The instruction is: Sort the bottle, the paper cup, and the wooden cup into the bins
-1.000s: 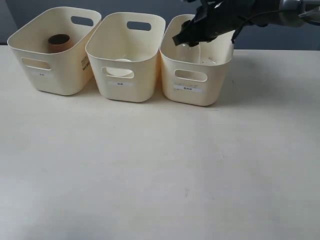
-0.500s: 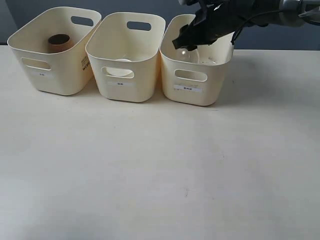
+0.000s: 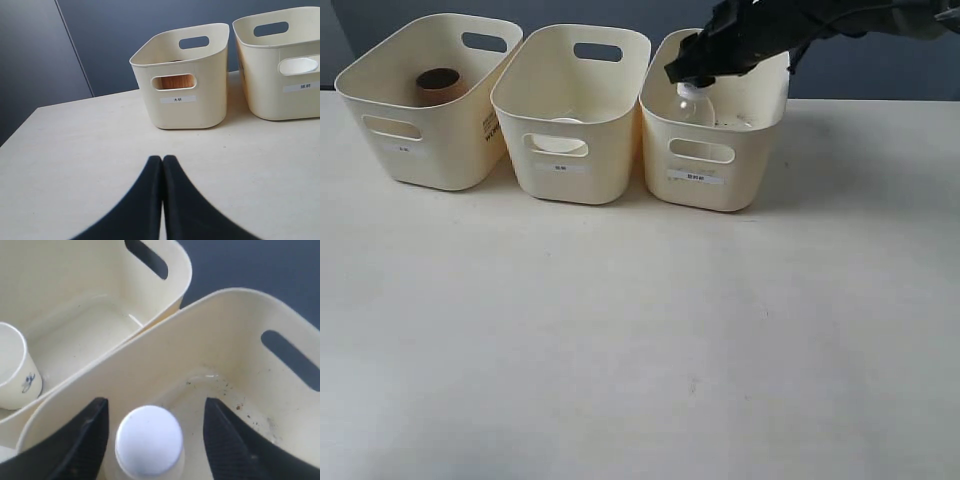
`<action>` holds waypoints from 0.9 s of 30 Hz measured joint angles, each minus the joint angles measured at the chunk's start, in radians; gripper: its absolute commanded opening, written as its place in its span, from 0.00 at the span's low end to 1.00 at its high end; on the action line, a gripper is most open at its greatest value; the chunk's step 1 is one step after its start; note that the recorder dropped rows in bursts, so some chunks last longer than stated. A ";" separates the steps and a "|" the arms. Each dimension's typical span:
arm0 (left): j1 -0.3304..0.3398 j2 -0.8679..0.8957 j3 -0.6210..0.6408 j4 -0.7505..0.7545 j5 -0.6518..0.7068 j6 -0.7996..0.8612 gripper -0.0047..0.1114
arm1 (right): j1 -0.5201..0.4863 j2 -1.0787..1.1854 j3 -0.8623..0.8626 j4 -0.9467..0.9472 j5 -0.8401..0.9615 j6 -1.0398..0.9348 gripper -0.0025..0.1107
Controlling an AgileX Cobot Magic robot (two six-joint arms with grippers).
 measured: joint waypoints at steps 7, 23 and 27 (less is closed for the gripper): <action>0.000 0.000 0.000 0.000 0.000 0.000 0.04 | 0.000 -0.129 0.000 0.004 0.014 0.000 0.46; 0.000 0.000 0.000 0.000 0.000 0.000 0.04 | -0.043 -0.332 0.134 -0.411 0.122 0.361 0.44; 0.000 0.000 0.000 0.000 0.000 0.000 0.04 | -0.073 -0.402 0.268 -0.422 0.025 0.365 0.44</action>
